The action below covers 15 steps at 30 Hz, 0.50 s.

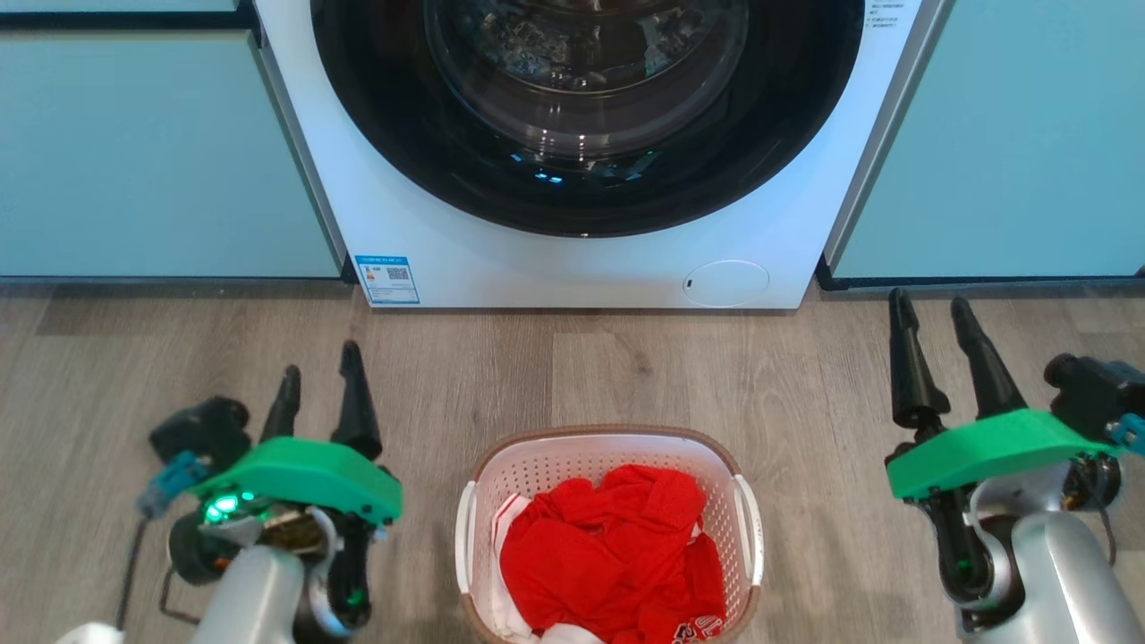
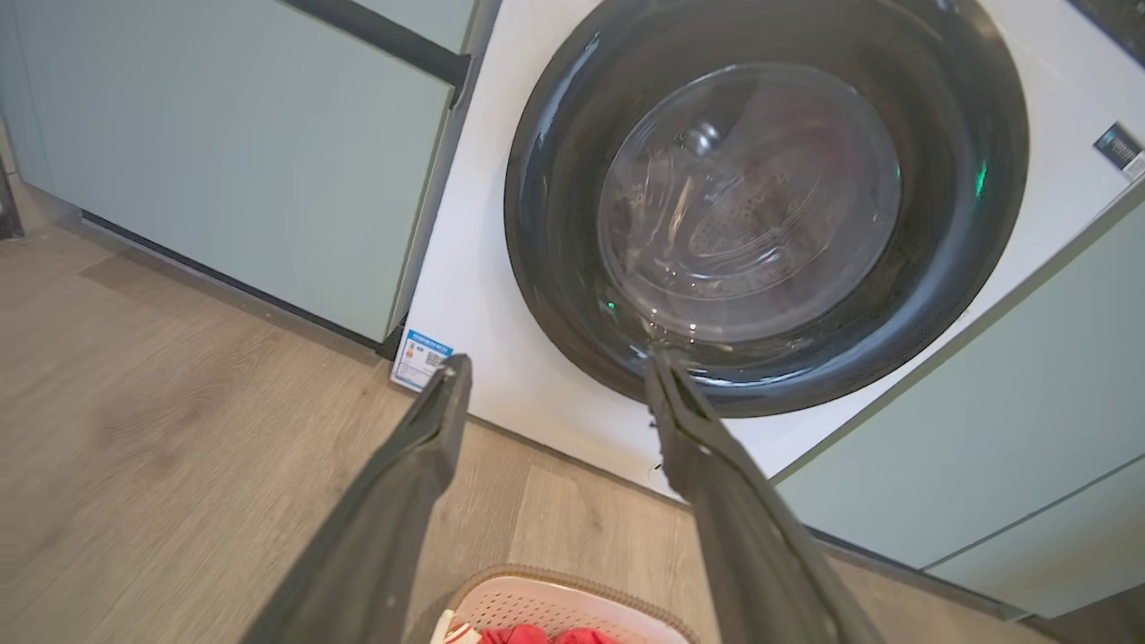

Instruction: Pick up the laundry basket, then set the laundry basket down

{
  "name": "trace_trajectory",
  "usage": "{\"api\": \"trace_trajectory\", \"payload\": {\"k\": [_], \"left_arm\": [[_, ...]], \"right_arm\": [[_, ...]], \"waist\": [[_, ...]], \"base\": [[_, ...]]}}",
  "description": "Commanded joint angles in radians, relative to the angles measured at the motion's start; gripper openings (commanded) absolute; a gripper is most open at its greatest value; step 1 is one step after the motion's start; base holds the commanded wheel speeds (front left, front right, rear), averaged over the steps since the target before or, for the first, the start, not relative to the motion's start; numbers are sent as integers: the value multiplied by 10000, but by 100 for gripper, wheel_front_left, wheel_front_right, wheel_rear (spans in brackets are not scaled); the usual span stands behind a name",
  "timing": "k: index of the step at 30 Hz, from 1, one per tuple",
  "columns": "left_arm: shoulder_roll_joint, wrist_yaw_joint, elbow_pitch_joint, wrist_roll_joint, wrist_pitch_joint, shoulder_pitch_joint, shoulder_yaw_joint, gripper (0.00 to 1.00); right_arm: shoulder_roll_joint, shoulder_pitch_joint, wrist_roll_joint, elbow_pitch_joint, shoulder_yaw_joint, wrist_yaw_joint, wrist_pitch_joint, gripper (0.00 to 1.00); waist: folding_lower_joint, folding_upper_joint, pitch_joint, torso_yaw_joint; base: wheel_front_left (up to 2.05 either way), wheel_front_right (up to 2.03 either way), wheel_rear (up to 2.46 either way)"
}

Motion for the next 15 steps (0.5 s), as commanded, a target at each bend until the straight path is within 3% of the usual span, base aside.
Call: {"api": "trace_trajectory", "payload": {"k": [1, 6, 10, 15], "left_arm": [[214, 282, -158, 385, -167, -639, -66, 100], [342, 627, 768, 816, -315, -778, -678, 100], [412, 768, 698, 1199, -432, -986, -1074, 100], [283, 534, 761, 1116, -550, -994, -1054, 100]], "right_arm": [[-96, -491, -503, -280, 52, 43, -165, 100], [66, -282, -909, 104, -14, 46, -313, 100], [121, -338, -1213, 309, 27, 48, -430, 100], [147, -417, -1709, 264, 42, 50, -547, 100]], "waist": [[0, -1, -33, 0], [0, -1, -146, 24], [0, -1, -176, 31], [0, -1, -187, 51]], "base": [[0, 0, 0], [0, 0, 0], [0, 0, 0], [0, 0, 0]]}}
